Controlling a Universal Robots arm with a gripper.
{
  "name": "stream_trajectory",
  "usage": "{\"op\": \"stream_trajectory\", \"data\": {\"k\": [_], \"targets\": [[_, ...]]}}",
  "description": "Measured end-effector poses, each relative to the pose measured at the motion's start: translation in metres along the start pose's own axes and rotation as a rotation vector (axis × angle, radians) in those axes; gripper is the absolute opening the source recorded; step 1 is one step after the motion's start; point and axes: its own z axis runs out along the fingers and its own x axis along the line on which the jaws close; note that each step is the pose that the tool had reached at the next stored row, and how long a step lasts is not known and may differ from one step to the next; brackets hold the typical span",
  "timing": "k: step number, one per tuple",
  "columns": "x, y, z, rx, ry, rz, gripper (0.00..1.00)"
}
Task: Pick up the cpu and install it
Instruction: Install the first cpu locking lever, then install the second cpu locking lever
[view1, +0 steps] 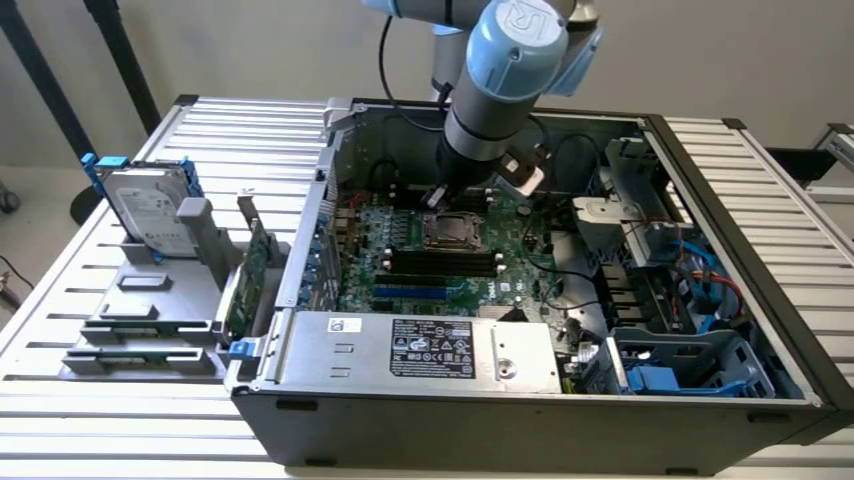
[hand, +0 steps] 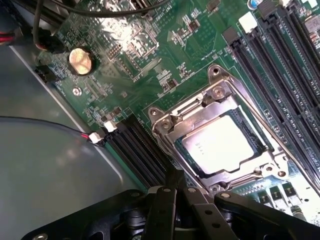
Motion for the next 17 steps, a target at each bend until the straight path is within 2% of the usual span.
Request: {"op": "stream_trajectory", "data": {"k": [5,8,17], "targets": [[-0.0030,-0.0038,0.0006,0.0193,0.0101,-0.013,0.11],[-0.0054,-0.0068,0.0011,0.0268,0.0116,-0.018,0.11],[-0.0063,-0.0079,0.0011,0.0280,0.0104,-0.021,0.11]]}}
